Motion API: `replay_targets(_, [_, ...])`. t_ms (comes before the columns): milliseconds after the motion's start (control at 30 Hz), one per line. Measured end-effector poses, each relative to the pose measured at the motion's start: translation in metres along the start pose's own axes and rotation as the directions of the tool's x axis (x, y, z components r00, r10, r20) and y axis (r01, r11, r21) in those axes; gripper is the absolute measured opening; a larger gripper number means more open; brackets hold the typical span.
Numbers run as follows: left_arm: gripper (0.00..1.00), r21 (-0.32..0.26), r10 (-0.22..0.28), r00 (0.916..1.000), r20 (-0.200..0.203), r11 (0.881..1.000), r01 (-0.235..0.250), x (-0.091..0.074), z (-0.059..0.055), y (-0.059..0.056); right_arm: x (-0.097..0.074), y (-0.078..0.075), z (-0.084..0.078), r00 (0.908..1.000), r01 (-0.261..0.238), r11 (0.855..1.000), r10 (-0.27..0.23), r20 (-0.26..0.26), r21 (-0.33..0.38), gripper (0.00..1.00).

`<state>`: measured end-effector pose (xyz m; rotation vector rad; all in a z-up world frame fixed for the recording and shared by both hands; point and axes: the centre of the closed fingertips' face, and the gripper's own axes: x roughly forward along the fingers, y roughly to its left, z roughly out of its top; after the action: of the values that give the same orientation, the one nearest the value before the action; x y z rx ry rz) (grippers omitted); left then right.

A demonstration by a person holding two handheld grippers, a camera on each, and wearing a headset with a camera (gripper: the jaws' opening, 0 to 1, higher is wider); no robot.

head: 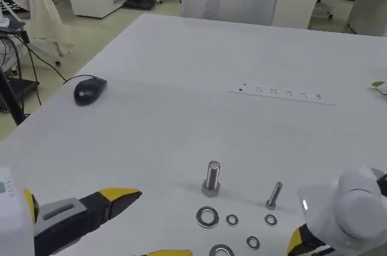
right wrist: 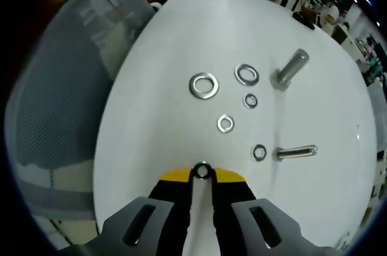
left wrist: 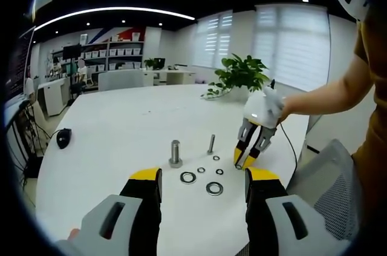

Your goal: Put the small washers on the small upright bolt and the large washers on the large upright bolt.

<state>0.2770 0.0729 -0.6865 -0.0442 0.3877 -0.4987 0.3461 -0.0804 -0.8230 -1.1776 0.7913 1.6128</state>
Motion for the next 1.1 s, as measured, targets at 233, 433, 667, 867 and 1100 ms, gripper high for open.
replay_targets(233, [0.54, 0.002, -0.003, 1.0, -0.001, 1.0, 0.003, 0.001, 0.0, -0.001, 0.0, -0.001, 0.0, 0.9999, -0.002, 1.0, 0.002, 0.014, 0.021, 0.12])
replay_targets(433, [0.54, 0.001, -0.003, 1.0, -0.003, 1.0, 0.003, 0.002, 0.0, -0.001, -0.009, -0.008, 0.001, 0.9999, 0.009, 0.999, -0.009, 0.013, 0.031, 0.12])
replay_targets(667, [0.54, 0.0, -0.01, 0.9999, -0.005, 1.0, 0.01, 0.003, -0.002, -0.004, -0.019, -0.014, 0.007, 0.9996, 0.022, 0.999, -0.023, 0.017, 0.025, 0.12])
replay_targets(867, [0.54, 0.003, -0.014, 0.9999, -0.007, 1.0, 0.014, 0.004, -0.001, -0.005, -0.034, -0.027, 0.013, 0.9978, 0.057, 0.998, -0.058, 0.032, 0.035, 0.12])
replay_targets(1100, [0.54, 0.001, -0.017, 0.9998, -0.004, 1.0, 0.017, 0.004, -0.001, -0.007, -0.049, -0.048, 0.017, 0.9947, 0.092, 0.994, -0.094, 0.04, 0.06, 0.12])
